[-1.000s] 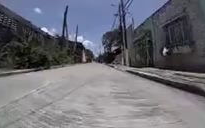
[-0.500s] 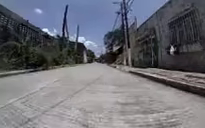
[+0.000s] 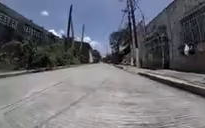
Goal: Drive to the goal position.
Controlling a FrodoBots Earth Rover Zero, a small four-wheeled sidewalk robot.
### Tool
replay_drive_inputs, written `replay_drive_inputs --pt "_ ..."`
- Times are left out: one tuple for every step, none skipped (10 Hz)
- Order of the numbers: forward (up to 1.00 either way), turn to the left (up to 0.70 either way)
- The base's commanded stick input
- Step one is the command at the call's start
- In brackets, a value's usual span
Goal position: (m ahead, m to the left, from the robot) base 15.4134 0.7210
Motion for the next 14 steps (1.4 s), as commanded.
replay_drive_inputs --pt "1.00 -0.26" --pt "1.00 -0.26" --pt "1.00 -0.26" --pt "1.00 -0.26" --pt "1.00 -0.26" --pt "1.00 -0.26" --pt "1.00 -0.26" --pt "1.00 -0.26" --pt "1.00 -0.26" --pt "1.00 -0.26" --pt "1.00 -0.26" --pt "1.00 -0.13" --pt "1.00 0.08" --pt "1.00 0.14"
